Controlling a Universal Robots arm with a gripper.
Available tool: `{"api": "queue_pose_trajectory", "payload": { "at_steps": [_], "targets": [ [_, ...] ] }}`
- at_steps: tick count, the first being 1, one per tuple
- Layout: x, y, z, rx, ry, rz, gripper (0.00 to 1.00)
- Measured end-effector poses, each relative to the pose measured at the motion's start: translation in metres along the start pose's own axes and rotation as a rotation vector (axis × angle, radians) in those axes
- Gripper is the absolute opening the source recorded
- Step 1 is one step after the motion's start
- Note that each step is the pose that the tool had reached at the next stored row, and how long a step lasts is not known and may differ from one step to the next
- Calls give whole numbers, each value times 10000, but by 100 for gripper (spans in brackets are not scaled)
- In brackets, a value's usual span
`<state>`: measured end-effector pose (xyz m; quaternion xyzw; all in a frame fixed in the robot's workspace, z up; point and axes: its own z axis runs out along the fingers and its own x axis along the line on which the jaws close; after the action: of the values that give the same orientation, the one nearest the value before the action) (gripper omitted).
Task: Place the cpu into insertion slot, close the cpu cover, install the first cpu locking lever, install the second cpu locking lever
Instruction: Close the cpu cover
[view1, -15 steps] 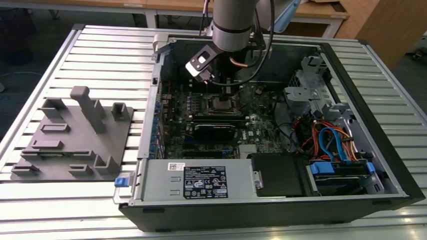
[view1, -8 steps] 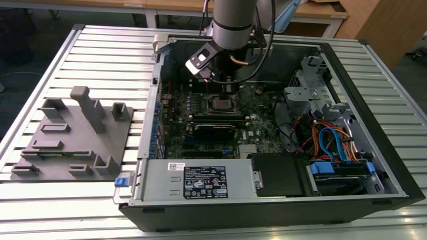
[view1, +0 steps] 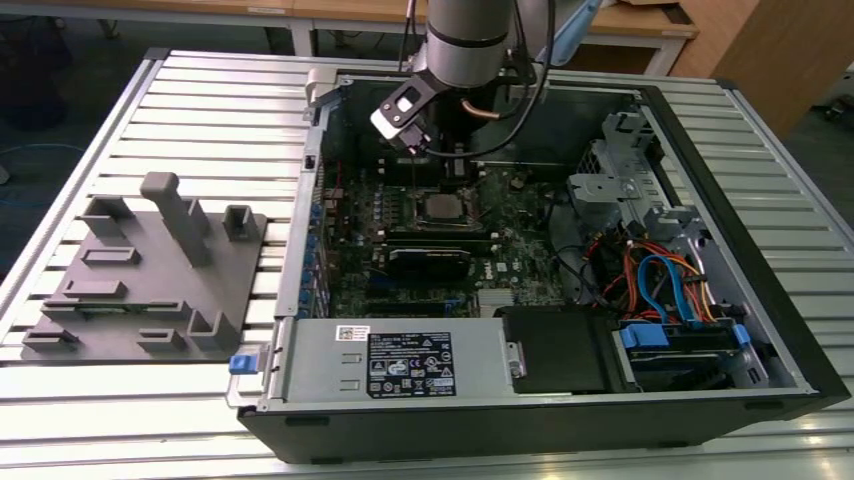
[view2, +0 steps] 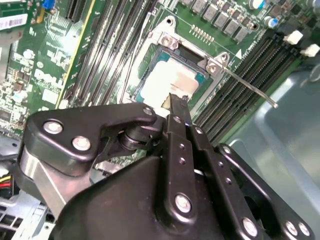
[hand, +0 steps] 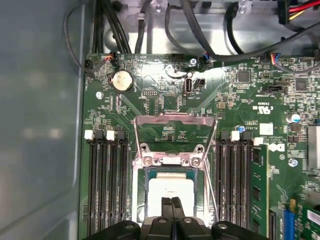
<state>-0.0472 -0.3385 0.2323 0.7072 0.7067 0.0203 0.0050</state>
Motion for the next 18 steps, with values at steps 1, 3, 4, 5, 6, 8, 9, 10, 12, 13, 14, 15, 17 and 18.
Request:
{"api": "queue_pose_trajectory", "payload": {
  "at_steps": [1,3,4,5,6,8,9,10,12,13,14,15,17,18],
  "targets": [
    [0,1,-21,0,1,0,10],
    [1,2,-58,0,1,0,10],
    [1,3,-78,0,1,0,10],
    [2,3,-97,0,1,0,10],
    [2,4,-115,-1,2,0,10],
    [3,5,-155,0,0,0,10],
    [4,6,-173,0,0,0,10],
    [4,7,-191,0,1,0,10],
    [5,8,-226,0,1,0,10],
    [5,9,-244,0,0,0,10],
    [5,9,-260,0,1,0,10],
    [6,10,-273,1,0,0,10],
    [6,11,-292,6,0,-1,10],
    [6,11,-293,13,2,-1,10]
  ]
}}
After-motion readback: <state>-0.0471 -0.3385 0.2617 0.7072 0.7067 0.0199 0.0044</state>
